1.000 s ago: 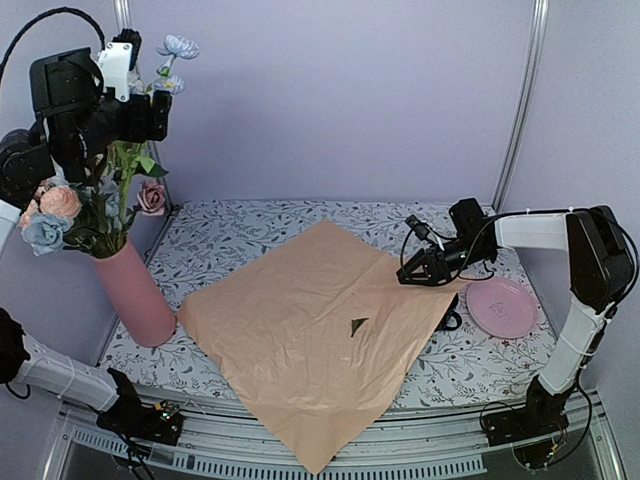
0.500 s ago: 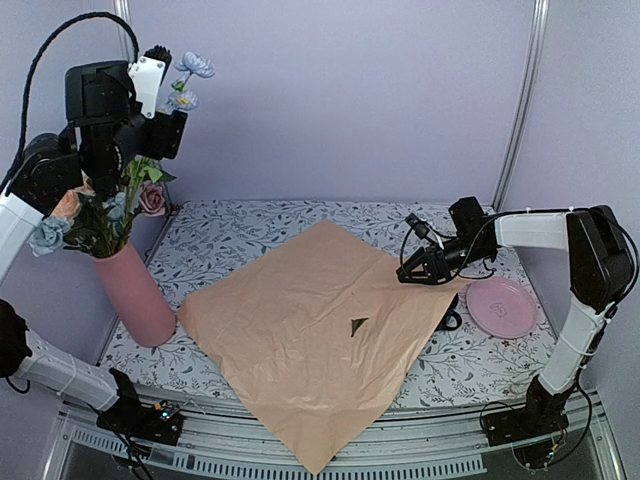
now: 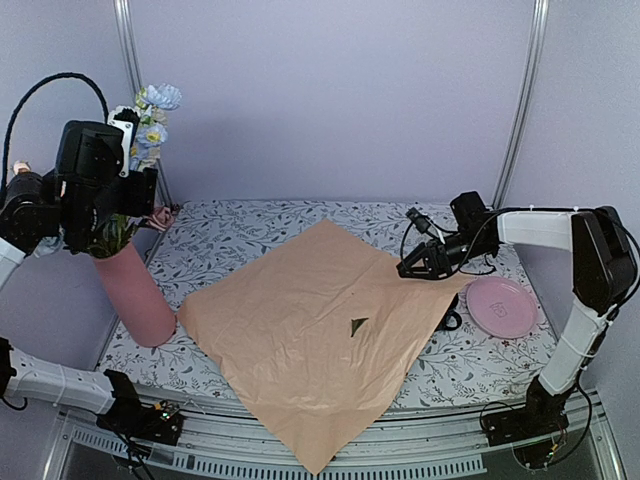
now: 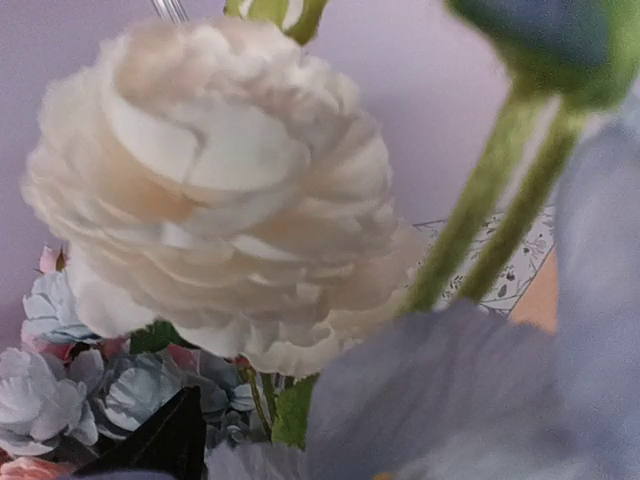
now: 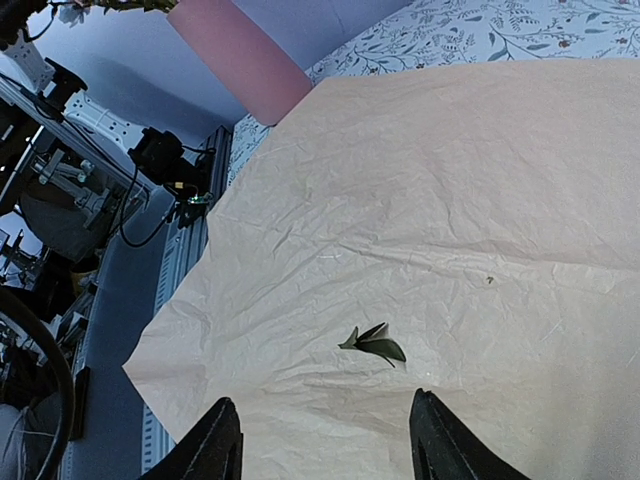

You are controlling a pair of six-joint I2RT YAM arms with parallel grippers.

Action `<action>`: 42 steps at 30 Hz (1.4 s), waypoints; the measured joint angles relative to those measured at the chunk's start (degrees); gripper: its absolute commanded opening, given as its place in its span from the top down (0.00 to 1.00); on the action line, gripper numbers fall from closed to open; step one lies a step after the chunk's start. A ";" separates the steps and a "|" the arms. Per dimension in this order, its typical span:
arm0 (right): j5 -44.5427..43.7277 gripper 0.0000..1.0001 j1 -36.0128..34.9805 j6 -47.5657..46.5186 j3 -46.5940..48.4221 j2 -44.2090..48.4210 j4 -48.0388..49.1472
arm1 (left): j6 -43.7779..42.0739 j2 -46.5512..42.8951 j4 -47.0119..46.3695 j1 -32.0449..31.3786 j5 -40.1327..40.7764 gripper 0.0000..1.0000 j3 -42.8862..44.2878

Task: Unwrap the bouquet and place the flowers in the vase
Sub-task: Reset both arms

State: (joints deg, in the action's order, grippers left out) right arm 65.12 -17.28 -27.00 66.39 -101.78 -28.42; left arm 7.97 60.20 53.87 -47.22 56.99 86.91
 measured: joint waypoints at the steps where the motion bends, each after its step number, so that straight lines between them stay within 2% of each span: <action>1: 0.11 0.40 -0.13 0.39 0.52 0.33 -0.42 | 1.44 0.15 1.38 0.33 -0.44 0.17 -0.79; 6: -0.04 0.39 -4.02 2.45 9.05 3.17 -1.75 | 5.97 0.11 6.82 1.31 -2.54 0.03 -2.75; 9: -0.02 0.38 -9.31 2.80 15.58 4.13 -1.99 | 8.11 0.35 10.47 1.40 -4.11 0.01 -1.38; 14: 0.28 0.38 -15.10 3.19 20.63 4.11 -2.14 | 10.05 4.09 18.84 1.62 -7.63 0.01 8.98; 19: 0.37 0.38 -15.28 3.82 20.37 3.39 -2.95 | 10.08 5.75 22.34 1.70 -14.16 0.01 19.89; 24: 0.37 0.38 -15.21 3.96 19.06 3.39 -3.21 | 8.74 8.66 23.56 1.70 -17.07 0.01 30.93; 31: 0.35 0.38 -15.23 3.98 18.18 3.39 -3.30 | 5.90 15.67 21.77 0.57 -20.09 0.01 43.80; 39: -1.05 0.38 -15.21 3.85 17.62 3.45 -3.28 | 0.20 20.61 13.77 -0.52 -22.01 0.01 49.05; 42: -2.64 0.38 -14.93 3.76 17.62 3.69 -3.28 | -3.74 24.11 8.87 -3.23 -21.18 0.01 53.35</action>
State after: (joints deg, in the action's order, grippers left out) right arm 62.48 -32.21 -23.24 84.01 -98.08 -31.70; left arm 4.23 84.31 62.74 -50.46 35.81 140.27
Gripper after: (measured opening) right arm 0.619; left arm 0.993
